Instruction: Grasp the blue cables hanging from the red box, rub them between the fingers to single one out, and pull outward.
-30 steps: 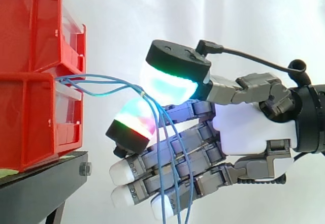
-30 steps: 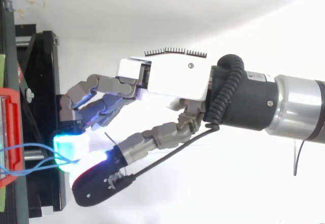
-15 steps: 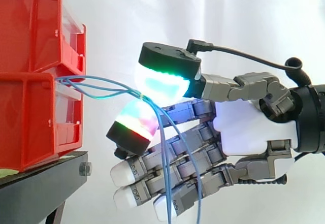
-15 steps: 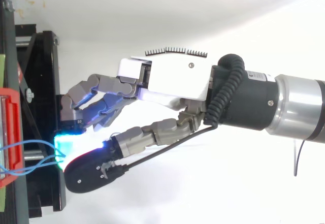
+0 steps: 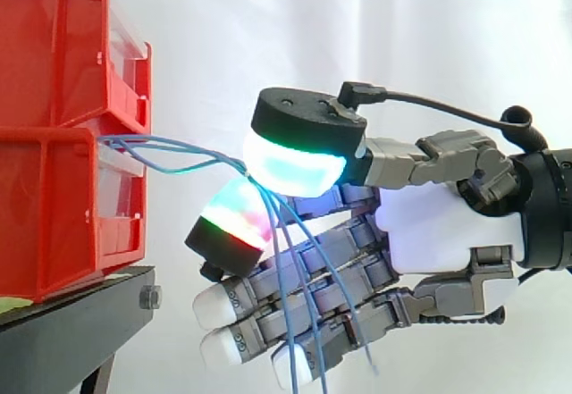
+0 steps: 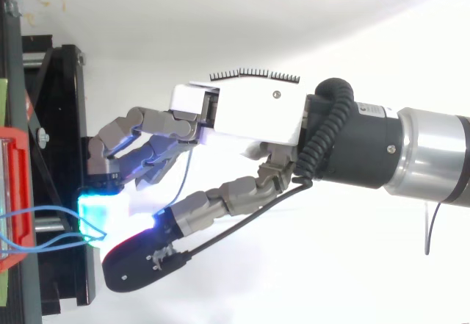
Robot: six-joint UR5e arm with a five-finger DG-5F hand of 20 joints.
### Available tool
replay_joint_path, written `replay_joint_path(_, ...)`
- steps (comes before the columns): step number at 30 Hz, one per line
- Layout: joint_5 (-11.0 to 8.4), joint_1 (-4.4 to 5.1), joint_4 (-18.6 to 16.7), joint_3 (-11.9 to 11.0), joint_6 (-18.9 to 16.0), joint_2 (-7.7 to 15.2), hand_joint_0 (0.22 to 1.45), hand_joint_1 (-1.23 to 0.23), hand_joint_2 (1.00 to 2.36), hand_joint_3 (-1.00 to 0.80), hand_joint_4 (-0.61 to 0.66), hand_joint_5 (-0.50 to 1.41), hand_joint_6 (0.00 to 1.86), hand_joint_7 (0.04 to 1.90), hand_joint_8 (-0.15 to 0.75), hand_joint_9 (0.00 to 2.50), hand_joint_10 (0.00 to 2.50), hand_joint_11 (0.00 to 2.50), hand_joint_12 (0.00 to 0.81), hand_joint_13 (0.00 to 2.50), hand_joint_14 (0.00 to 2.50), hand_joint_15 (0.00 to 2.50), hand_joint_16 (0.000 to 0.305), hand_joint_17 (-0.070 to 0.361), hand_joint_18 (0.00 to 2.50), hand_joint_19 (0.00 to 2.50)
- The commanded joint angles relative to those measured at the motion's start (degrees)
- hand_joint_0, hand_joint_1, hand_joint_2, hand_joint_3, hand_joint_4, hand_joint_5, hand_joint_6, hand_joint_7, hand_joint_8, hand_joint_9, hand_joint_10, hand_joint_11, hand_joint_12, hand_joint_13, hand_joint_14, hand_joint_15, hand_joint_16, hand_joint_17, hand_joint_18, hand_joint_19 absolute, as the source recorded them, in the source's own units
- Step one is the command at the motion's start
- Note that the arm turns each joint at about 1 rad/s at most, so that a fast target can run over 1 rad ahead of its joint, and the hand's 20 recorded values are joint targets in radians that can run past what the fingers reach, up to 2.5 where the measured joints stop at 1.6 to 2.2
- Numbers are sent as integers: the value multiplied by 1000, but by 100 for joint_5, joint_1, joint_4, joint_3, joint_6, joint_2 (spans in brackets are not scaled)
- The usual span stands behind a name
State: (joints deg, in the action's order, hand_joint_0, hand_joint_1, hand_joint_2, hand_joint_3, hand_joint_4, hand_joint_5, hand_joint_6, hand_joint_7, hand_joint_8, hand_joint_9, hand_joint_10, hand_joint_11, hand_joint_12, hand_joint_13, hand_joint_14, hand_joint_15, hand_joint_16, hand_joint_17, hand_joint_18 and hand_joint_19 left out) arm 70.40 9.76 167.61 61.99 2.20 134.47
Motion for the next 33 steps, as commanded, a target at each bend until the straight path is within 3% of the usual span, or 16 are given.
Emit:
replay_joint_path(1,0,0,0,-2,0,0,701,-890,1011,-336,200,-205,839,924,231,704,7,346,322,684,8,230,40,91,696,379)
replay_joint_path(19,-9,0,0,-2,0,9,771,-933,1014,-289,168,-220,847,919,209,610,7,332,311,640,8,230,40,91,675,375)
replay_joint_path(24,0,0,0,-2,0,0,656,-827,1012,-322,183,-202,826,925,222,673,7,325,317,662,8,237,40,90,691,411)
replay_joint_path(33,-9,0,0,-2,9,0,631,-783,1011,-327,201,-177,778,997,238,725,10,335,326,672,8,243,40,90,688,424)
